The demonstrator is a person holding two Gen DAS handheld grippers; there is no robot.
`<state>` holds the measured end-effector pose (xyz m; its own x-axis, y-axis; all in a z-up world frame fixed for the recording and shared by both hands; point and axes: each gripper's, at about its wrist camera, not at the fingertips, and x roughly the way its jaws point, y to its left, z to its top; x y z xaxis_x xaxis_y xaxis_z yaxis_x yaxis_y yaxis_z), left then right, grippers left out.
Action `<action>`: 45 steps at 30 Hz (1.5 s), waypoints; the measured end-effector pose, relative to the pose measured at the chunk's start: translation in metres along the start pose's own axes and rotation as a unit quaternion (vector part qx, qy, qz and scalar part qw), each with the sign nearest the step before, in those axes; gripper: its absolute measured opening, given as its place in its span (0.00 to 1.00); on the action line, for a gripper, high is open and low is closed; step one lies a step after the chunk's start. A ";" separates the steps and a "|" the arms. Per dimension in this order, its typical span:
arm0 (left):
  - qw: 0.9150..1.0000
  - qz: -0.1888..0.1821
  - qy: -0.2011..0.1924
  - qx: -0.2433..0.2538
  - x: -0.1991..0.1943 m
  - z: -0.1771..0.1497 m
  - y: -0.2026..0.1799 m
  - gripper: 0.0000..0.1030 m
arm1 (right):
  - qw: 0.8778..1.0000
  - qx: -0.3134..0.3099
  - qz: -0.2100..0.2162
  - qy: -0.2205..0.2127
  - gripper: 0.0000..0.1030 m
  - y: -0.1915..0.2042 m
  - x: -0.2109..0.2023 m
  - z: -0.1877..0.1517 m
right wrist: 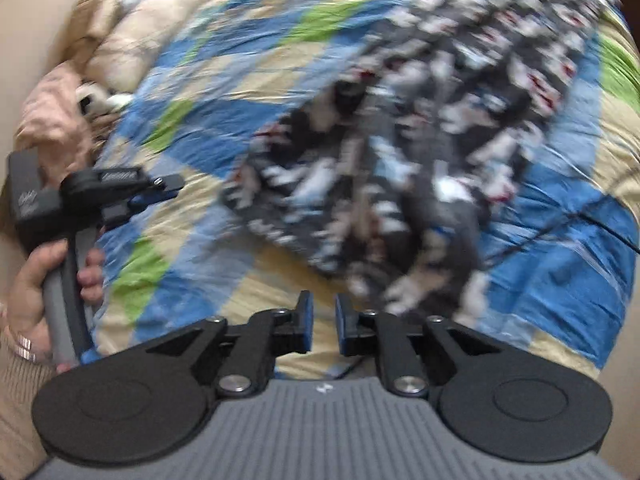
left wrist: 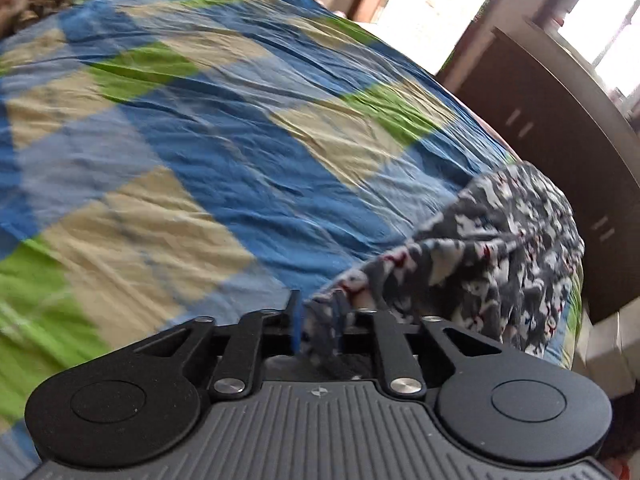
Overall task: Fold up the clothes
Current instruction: 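Lower both grippers, laying the spread blanket flat onto the bed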
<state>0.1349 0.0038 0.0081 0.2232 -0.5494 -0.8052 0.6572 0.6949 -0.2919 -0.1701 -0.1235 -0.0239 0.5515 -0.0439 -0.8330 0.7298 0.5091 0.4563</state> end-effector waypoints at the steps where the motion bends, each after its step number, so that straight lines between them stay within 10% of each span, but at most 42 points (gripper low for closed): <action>1: 1.000 -0.006 0.001 0.010 0.008 -0.001 -0.003 0.48 | 1.000 0.014 -0.011 -0.007 0.35 -0.009 0.000 0.001; 12: 0.994 -0.025 0.016 0.106 0.063 0.008 -0.023 0.64 | 0.995 0.053 -0.078 -0.020 0.48 -0.053 0.005 -0.009; 16: 0.993 -0.021 0.037 0.112 0.078 0.007 -0.021 0.55 | 0.995 0.072 -0.064 0.001 0.50 -0.057 0.017 -0.015; 18: 0.992 -0.022 0.048 0.114 0.084 0.006 -0.022 0.30 | 0.996 0.072 -0.052 0.000 0.48 -0.056 0.026 -0.017; 23: 0.991 0.003 0.056 0.125 0.092 -0.002 -0.028 0.10 | 0.996 0.064 -0.052 0.017 0.18 -0.051 0.033 -0.021; 45: 0.991 0.110 0.070 0.032 -0.002 -0.023 0.085 0.09 | 0.992 -0.006 0.047 0.120 0.14 0.026 0.041 -0.069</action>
<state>0.1737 0.0746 -0.0275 0.2672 -0.3163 -0.9103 0.6497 0.7567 -0.0723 -0.1561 -0.0525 -0.0682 0.5035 0.2102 -0.8381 0.6737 0.5117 0.5331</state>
